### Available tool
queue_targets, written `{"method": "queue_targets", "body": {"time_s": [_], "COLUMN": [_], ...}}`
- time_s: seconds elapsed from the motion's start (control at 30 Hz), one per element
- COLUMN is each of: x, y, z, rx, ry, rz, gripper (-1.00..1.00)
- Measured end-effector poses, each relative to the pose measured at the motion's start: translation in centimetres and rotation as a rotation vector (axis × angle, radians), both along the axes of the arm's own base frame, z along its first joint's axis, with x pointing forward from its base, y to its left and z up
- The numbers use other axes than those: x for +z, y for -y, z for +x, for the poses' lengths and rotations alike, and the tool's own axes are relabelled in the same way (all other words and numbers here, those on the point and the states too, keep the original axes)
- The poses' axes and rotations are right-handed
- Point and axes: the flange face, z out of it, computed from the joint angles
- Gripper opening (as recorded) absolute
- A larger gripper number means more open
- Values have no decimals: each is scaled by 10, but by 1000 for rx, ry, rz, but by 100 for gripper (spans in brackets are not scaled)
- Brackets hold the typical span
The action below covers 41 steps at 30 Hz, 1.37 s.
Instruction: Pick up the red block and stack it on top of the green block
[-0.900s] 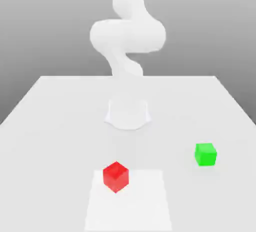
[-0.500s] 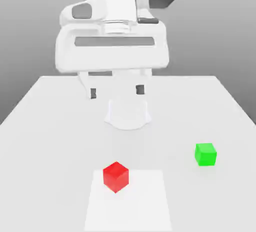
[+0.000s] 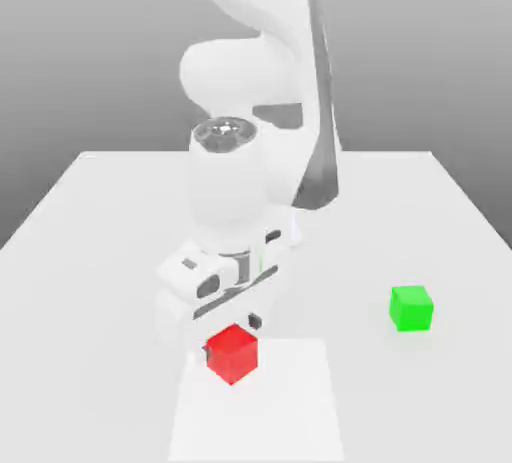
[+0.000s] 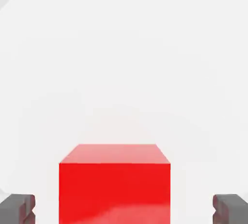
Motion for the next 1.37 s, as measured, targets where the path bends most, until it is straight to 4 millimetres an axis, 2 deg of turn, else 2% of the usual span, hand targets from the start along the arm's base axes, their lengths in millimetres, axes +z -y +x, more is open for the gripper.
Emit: {"method": "queue_targets", "body": {"time_s": [0.03, 0.27, 0.57, 0.6, 0.7, 0.8, 0.9, 1.03, 1.1, 1.23, 1.27, 1.37], "x": [-4, -4, 54, 58, 69, 77, 85, 91, 79, 45, 37, 37], "y": [0, 0, 2, -8, -72, -133, -189, -254, -272, -276, -276, -275], "z": [-1, -1, 0, -1, -5, -21, -48, -96, -110, -115, -115, -114], "rx": [-1, -1, -5, 28, 282, 542, 803, 1152, 1249, 1278, 1278, 1274], "ry": [-1, -2, -1, -3, -5, -6, -7, -6, -5, -5, -5, -5], "rz": [0, 1, 1, 3, 12, 17, 16, 5, 2, -1, -1, -1], "gripper": [-100, -100, -100, -100, -100, -100, -100, -100, -100, -100, 100, 100]}}
